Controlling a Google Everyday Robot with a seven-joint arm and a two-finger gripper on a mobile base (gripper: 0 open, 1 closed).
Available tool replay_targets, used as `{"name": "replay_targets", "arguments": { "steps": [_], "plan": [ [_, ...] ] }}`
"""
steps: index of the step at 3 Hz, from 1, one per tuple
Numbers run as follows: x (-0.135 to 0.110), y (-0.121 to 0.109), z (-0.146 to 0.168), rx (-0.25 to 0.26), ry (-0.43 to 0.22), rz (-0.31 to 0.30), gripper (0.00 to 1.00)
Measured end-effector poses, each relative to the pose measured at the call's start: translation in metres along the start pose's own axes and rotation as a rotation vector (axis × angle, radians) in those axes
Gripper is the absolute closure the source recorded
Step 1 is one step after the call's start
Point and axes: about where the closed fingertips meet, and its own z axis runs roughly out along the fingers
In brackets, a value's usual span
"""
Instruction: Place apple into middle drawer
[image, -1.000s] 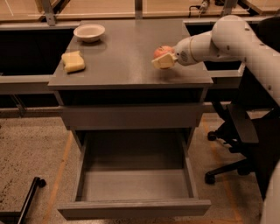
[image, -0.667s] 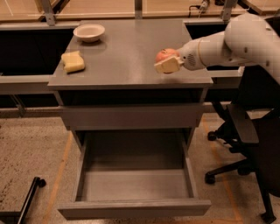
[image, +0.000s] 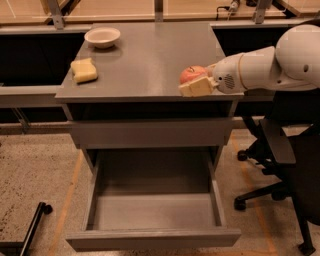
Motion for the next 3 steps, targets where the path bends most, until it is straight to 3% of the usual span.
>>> {"name": "replay_targets", "arguments": {
  "steps": [1, 2, 3],
  "plan": [
    [-0.006, -0.003, 0.003, 0.002, 0.024, -0.019, 1.00],
    [0.012, -0.002, 0.021, -0.047, 0.072, -0.024, 1.00],
    [0.066, 0.006, 0.046, -0.107, 0.067, 0.071, 1.00]
  ]
}}
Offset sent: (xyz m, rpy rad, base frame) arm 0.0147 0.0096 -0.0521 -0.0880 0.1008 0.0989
